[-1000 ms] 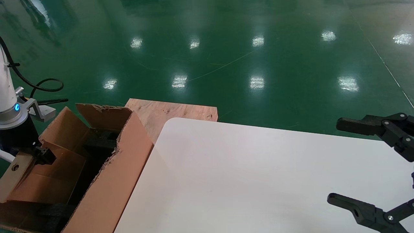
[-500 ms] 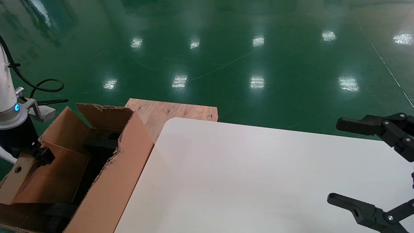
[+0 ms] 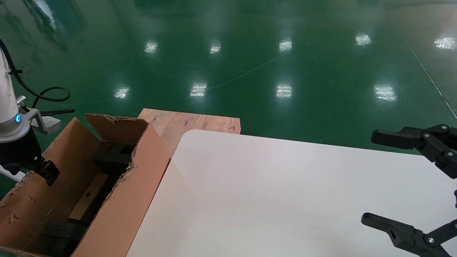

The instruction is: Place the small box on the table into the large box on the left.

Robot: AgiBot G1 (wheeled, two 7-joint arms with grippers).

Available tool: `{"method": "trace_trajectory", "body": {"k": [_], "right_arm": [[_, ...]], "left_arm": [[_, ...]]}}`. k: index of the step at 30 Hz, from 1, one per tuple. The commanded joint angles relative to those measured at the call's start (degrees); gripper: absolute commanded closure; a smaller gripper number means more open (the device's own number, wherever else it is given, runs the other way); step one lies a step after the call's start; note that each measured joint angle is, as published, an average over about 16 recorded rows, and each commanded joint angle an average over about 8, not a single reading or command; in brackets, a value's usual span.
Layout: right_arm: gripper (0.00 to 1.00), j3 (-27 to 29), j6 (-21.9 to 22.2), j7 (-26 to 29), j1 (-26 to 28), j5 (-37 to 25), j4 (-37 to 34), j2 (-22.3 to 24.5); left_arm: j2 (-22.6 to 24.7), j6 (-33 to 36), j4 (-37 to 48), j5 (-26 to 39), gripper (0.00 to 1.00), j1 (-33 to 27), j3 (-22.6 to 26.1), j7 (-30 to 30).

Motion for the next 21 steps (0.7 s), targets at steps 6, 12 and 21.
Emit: {"method": "trace_trajectory", "body": {"k": [6, 12, 21], "right_arm": [[0.0, -0.01, 0.0, -0.01, 0.01, 0.0, -0.01, 0.0], [0.0, -0.02, 0.0, -0.02, 0.01, 0.01, -0.02, 0.0], [0.0, -0.04, 0.0, -0.02, 0.02, 0.02, -0.02, 0.01]], "left_arm": [[0.5, -1.12, -2.01, -2.31, 0.0, -2.43, -1.62, 2.17], [-1.05, 0.06, -8.6, -9.68, 0.0, -7.2, -6.67, 8.21], [-6.21, 10.79, -28.15, -21.12, 0.0, -11.24, -13.01, 12.15]]}}
